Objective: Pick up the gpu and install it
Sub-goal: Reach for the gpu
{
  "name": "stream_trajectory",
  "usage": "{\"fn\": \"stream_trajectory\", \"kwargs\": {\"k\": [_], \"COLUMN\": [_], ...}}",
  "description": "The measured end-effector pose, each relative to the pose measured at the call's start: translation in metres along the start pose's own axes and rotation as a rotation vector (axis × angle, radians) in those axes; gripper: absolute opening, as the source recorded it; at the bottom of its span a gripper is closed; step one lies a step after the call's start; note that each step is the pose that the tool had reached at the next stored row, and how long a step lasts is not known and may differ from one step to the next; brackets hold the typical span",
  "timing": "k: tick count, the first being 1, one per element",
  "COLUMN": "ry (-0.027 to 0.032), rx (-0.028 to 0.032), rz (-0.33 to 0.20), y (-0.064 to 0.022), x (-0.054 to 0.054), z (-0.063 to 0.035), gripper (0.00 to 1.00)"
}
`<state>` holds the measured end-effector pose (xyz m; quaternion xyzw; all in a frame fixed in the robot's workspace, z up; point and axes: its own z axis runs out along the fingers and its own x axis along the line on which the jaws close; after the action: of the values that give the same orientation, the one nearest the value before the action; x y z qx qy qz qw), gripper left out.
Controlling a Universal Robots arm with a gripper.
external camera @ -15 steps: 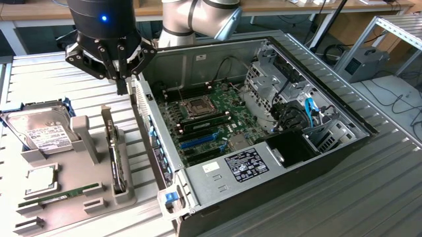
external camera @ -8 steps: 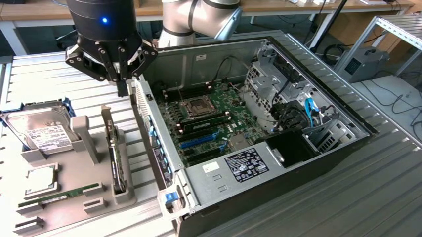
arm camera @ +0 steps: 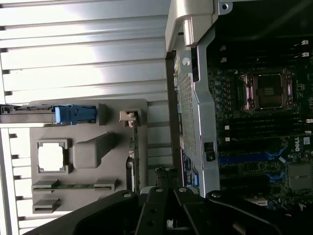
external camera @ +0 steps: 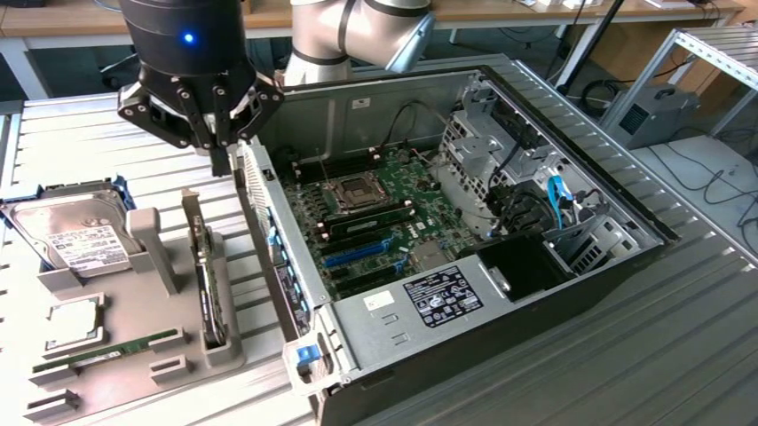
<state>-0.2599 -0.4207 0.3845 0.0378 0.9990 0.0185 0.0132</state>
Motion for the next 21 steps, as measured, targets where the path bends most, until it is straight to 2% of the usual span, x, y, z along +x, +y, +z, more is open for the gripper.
{"fn": "stream_trajectory", "kwargs": {"k": [21], "ry": [-0.0006], "rx": [0.0093], "rz": [0.000], "y": [-0.0063], "x": [-0.0005], "z": [-0.0002], "gripper": [0.11]}}
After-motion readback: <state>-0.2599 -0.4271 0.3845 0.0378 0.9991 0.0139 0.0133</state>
